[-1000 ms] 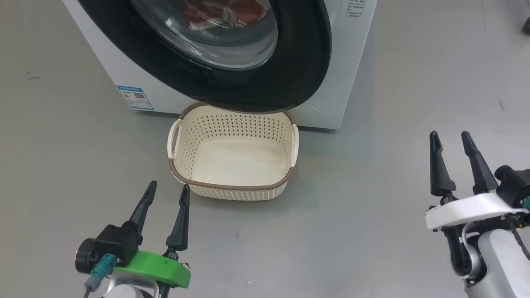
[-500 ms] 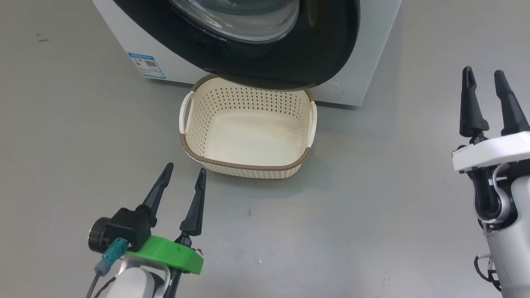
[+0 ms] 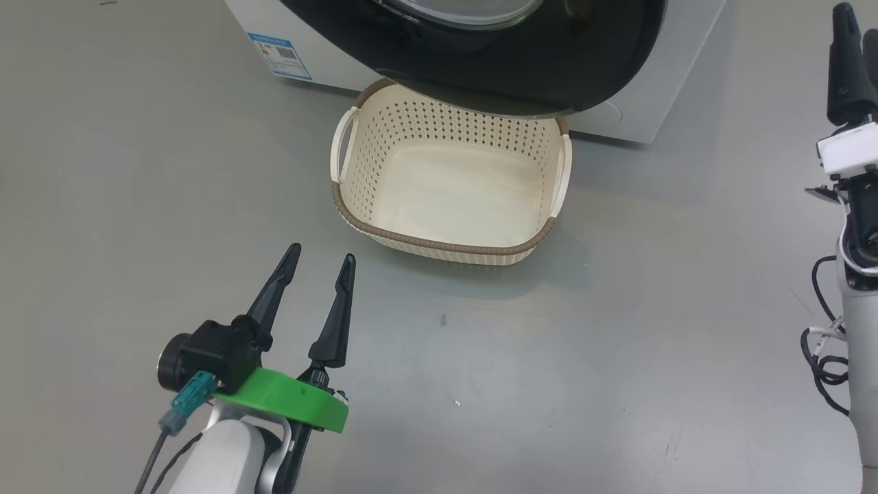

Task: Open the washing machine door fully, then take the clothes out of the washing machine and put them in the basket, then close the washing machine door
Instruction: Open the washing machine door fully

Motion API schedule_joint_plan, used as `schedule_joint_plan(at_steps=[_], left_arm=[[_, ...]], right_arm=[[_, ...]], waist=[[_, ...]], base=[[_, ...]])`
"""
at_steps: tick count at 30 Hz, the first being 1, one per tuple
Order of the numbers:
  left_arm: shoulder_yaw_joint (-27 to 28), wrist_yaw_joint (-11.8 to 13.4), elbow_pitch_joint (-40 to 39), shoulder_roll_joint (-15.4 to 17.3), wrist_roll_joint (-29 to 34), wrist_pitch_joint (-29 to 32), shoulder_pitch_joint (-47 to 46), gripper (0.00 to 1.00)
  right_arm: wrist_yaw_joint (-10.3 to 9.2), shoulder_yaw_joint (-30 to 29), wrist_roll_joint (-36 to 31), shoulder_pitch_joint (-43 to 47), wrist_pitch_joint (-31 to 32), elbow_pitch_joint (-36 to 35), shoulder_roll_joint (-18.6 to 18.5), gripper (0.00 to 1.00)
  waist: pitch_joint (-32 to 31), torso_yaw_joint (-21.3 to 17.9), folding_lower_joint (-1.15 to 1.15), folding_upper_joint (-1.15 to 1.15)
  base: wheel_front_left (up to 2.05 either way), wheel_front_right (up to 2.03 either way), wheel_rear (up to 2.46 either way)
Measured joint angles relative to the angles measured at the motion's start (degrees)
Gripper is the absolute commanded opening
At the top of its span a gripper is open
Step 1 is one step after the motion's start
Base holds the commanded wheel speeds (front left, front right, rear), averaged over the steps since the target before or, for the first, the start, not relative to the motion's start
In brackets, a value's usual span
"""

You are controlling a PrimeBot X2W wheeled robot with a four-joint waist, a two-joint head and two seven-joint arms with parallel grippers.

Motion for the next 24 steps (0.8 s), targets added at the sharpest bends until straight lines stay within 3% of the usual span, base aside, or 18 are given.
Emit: schedule_joint_plan(at_steps=[6,7,8,15,24], left_arm=[[-0.34,0.0,0.01,-0.01,-0.62,0.0,-0.8,1.0],[-0.48,0.0,0.05,-0.01,-0.62,0.0,-0.82,1.0],[-0.75,0.0,0.09,-0.01,-0.65,0.0,-0.87,1.0],[-1.63,0.0,0.15,-0.03,-2.03,0.0,-2.04,1.0],[-3.35,0.0,0.49,-0.07,-3.54,0.0,-2.8,1.0]], right_arm=[[-2.03,-2.52,5.02,-4.87,4.39,1.99,-0.02,0.99],[-2.37,-2.75,5.58,-5.73,5.16,2.3,-0.05,0.37],[-2.53,-2.99,6.13,-6.44,5.81,2.54,-0.1,0.0],[-4.7,-3.89,11.4,-11.71,11.0,4.49,0.92,0.0],[-8.93,-4.92,18.27,-17.44,19.05,7.35,2.68,0.0]], waist=[[1.72,1.79,0.0,0.0],[2.01,2.05,0.0,0.0],[2.27,2.31,0.0,0.0],[3.9,3.99,0.0,0.0],[5.25,6.01,0.0,0.0]], base=[[0.0,0.0,0.0],[0.0,0.0,0.0],[0.0,0.0,0.0],[0.0,0.0,0.0],[0.0,0.0,0.0]])
